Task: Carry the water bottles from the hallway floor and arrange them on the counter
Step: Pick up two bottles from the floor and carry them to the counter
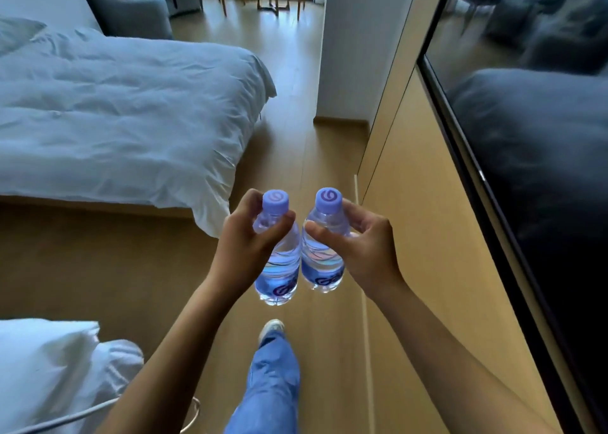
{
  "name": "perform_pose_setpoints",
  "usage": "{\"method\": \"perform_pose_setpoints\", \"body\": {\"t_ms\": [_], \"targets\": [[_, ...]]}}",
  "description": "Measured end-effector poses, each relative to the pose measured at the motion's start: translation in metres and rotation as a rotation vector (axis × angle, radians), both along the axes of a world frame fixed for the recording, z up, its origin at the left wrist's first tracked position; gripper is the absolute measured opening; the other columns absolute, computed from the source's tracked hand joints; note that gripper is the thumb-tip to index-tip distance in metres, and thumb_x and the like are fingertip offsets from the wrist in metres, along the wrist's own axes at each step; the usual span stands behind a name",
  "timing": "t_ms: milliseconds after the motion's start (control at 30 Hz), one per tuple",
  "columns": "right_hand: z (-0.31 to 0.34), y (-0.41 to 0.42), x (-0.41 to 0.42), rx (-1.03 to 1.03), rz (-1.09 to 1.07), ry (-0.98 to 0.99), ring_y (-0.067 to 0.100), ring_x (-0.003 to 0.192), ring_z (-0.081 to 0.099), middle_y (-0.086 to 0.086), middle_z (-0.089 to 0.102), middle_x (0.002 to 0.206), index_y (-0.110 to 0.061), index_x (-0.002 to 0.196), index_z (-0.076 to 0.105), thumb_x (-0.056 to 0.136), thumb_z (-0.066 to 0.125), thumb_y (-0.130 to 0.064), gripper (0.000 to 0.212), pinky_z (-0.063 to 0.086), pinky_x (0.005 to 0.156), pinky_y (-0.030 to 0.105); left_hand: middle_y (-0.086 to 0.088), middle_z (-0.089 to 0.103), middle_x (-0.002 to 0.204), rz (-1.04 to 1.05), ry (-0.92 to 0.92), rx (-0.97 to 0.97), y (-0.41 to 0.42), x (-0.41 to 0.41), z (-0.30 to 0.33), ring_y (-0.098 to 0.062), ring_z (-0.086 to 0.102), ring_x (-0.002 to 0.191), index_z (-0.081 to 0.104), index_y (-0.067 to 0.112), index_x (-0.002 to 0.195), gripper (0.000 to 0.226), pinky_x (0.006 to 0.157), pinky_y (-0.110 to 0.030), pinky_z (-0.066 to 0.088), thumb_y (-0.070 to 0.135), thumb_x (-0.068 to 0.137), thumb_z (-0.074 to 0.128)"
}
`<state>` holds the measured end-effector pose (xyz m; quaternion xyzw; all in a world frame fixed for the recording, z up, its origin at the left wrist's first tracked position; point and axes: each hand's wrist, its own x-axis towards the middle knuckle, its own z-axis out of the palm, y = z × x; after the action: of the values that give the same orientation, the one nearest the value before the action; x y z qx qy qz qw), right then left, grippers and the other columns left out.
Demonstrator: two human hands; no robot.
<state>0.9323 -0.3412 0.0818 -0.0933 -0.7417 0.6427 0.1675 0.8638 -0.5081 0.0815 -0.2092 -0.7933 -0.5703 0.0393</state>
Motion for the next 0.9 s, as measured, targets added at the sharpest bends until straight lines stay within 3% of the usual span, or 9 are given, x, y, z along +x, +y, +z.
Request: {"method": "perform_pose_setpoints", "body": {"t_ms": [133,267,400,533,667,800,900], "targets": [[-0.002,0.014,-0.085,0.003,0.000,-0.017,0.017,0.092,0.074,-0.006,0.077,0.097,-0.017,0.112,0.073,0.064,0.084,-0.044,0.056,0.058,0.087,0.047,-0.016,0.061,0.077,-0.007,-0.040,0.036,0.015,-0.083,-0.003,-0.014,0.055,0.068,0.054,0.003,0.087,0.033,0.065,-0.031,0.046,0.032,0.081,0.068],[0.002,0.025,-0.176,-0.018,-0.019,-0.050,0.020,0.094,0.074,-0.003,0.077,0.098,-0.017,0.112,0.073,0.065,0.084,-0.043,0.056,0.057,0.089,0.049,-0.010,0.066,0.077,-0.028,-0.097,0.029,0.028,-0.173,0.002,-0.030,0.062,0.076,0.064,0.013,0.088,0.033,0.070,-0.039,0.050,0.044,0.076,0.065],[0.008,0.035,-0.259,-0.030,-0.029,-0.053,0.019,0.094,0.074,-0.004,0.077,0.099,-0.017,0.113,0.072,0.066,0.084,-0.043,0.054,0.057,0.089,0.049,-0.006,0.070,0.080,-0.028,-0.100,0.023,0.041,-0.261,0.010,-0.013,0.063,0.071,0.067,0.021,0.088,0.028,0.068,-0.030,0.050,0.046,0.073,0.066],[0.007,0.050,-0.329,-0.042,-0.027,-0.061,0.020,0.092,0.074,-0.002,0.077,0.096,-0.016,0.110,0.073,0.073,0.086,-0.028,0.040,0.058,0.087,0.049,-0.004,0.071,0.082,-0.019,-0.111,0.030,0.059,-0.334,0.010,-0.013,0.065,0.071,0.068,0.023,0.088,0.022,0.068,-0.028,0.051,0.040,0.073,0.069],[0.000,0.076,-0.405,-0.068,-0.040,-0.051,0.021,0.091,0.074,-0.002,0.077,0.094,-0.016,0.108,0.074,0.075,0.085,-0.022,0.035,0.059,0.085,0.045,0.005,0.070,0.077,-0.027,-0.102,0.026,0.083,-0.414,0.001,0.002,0.058,0.067,0.068,0.026,0.086,0.012,0.066,-0.017,0.047,0.032,0.076,0.071],[-0.003,0.109,-0.487,-0.085,-0.029,-0.030,0.026,0.091,0.074,0.004,0.077,0.096,-0.012,0.109,0.073,0.076,0.084,-0.022,0.036,0.058,0.085,0.051,-0.009,0.069,0.078,-0.034,-0.089,0.043,0.117,-0.498,-0.001,-0.004,0.057,0.066,0.069,0.010,0.086,0.019,0.063,-0.023,0.048,0.027,0.077,0.072],[0.004,0.139,-0.557,-0.074,-0.016,0.001,0.020,0.092,0.074,-0.001,0.077,0.099,-0.013,0.114,0.071,0.073,0.082,-0.034,0.048,0.059,0.085,0.049,-0.009,0.070,0.079,-0.043,-0.075,0.043,0.147,-0.567,0.007,-0.005,0.059,0.066,0.071,0.010,0.086,0.019,0.063,-0.023,0.049,0.027,0.077,0.072]]}}
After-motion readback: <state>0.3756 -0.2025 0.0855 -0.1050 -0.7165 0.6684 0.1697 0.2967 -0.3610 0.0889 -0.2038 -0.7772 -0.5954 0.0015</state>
